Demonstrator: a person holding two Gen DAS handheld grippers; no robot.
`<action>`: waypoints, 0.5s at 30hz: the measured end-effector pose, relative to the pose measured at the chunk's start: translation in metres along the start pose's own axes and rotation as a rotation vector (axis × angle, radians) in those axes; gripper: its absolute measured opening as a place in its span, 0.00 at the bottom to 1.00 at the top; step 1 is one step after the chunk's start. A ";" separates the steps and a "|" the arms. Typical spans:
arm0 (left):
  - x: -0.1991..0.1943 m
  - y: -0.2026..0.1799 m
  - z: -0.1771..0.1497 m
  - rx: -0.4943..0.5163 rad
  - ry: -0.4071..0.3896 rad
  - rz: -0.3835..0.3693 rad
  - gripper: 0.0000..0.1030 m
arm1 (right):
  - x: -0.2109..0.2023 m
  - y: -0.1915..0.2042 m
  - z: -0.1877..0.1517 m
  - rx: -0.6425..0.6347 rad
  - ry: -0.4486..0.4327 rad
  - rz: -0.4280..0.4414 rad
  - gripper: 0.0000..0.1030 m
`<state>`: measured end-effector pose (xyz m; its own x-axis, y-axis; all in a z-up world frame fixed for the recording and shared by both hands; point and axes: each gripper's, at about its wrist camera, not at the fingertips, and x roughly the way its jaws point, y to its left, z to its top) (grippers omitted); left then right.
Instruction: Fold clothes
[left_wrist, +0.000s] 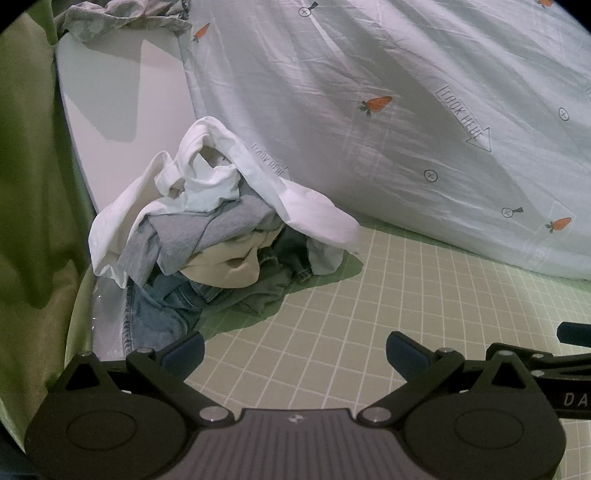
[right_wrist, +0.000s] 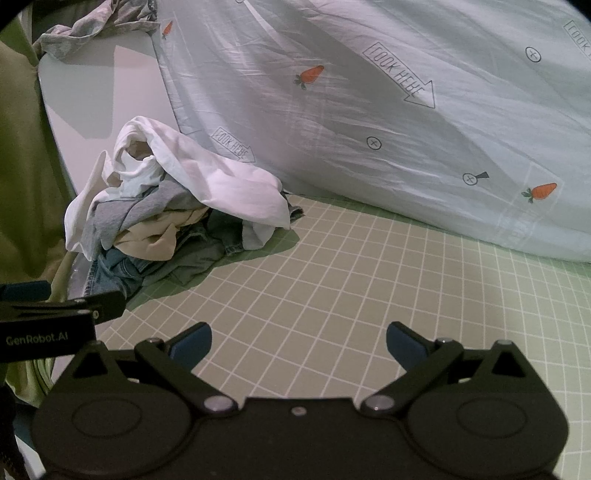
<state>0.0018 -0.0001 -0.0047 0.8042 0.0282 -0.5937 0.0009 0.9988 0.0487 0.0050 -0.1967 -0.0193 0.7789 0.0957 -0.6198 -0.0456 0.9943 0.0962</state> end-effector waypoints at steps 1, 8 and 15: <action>0.000 0.000 0.000 0.000 0.000 0.000 1.00 | 0.000 0.000 0.000 0.000 0.000 0.000 0.99; 0.000 0.001 0.001 -0.001 0.003 -0.004 1.00 | 0.000 -0.002 0.000 0.000 -0.001 0.004 0.99; 0.004 0.005 0.004 -0.007 0.008 -0.001 1.00 | 0.003 -0.004 0.000 0.005 0.000 0.001 0.99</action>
<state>0.0081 0.0048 -0.0035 0.7996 0.0271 -0.5999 -0.0021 0.9991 0.0423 0.0072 -0.2007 -0.0218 0.7787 0.0963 -0.6200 -0.0427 0.9940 0.1007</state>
